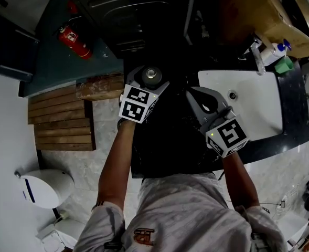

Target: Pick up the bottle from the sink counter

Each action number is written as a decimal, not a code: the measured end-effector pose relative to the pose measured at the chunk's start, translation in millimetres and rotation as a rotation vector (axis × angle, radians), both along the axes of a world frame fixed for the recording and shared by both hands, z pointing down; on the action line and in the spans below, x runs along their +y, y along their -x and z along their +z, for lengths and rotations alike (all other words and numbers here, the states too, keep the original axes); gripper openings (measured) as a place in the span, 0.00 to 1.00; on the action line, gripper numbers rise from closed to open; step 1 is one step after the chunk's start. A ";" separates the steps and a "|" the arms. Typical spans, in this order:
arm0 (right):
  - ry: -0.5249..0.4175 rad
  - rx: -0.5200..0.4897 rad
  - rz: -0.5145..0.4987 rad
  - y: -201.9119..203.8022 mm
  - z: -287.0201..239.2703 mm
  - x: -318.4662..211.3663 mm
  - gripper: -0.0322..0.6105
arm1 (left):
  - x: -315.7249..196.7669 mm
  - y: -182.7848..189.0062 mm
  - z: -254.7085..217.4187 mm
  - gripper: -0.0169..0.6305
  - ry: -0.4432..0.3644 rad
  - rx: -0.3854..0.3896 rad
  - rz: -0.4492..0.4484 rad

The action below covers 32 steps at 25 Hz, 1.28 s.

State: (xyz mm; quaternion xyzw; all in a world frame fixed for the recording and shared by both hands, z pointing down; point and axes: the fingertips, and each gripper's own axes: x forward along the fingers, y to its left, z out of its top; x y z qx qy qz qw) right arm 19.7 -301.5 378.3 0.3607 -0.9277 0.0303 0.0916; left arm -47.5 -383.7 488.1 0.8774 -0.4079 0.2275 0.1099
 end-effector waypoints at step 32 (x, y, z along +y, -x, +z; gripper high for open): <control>-0.014 -0.034 0.024 -15.6 -5.6 9.5 0.05 | 52.4 -8.1 -64.6 0.54 -0.072 0.072 -0.028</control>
